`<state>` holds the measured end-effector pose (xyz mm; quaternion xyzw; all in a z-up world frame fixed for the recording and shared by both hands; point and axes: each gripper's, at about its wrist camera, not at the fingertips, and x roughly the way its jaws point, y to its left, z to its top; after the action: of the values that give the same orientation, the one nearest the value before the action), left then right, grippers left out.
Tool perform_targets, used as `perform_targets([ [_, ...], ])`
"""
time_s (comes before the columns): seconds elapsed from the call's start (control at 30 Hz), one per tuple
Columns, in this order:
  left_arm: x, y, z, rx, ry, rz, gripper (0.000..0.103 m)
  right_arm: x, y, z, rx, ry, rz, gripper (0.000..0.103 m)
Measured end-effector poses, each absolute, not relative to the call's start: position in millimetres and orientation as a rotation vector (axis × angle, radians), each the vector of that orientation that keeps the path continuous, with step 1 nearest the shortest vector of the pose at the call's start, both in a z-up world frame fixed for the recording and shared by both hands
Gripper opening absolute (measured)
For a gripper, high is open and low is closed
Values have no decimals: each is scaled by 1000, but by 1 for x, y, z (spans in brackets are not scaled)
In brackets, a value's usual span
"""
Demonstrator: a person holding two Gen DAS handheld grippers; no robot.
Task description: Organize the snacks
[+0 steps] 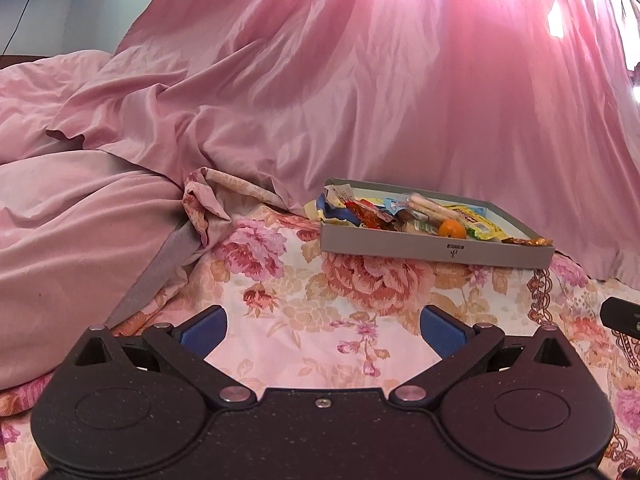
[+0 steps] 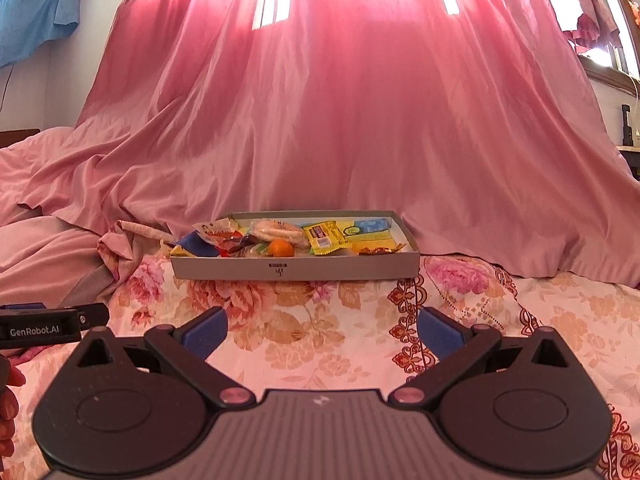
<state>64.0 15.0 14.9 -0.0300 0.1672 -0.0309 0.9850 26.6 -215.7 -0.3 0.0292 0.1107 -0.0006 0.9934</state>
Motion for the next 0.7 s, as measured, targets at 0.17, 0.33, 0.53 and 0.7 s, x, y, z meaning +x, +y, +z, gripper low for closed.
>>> perform_targets([
  [0.17, 61, 16, 11, -54, 336, -69, 102, 25, -214, -6, 59, 239, -4, 103],
  [0.33, 59, 18, 6, -42, 345, -75, 102, 25, -212, -12, 65, 258, -11, 103],
  [0.53, 60, 20, 2, -44, 356, -72, 102, 26, -212, -17, 69, 278, -20, 103],
  [0.7, 60, 21, -1, -39, 357, -75, 102, 28, -211, -21, 70, 290, -24, 103],
])
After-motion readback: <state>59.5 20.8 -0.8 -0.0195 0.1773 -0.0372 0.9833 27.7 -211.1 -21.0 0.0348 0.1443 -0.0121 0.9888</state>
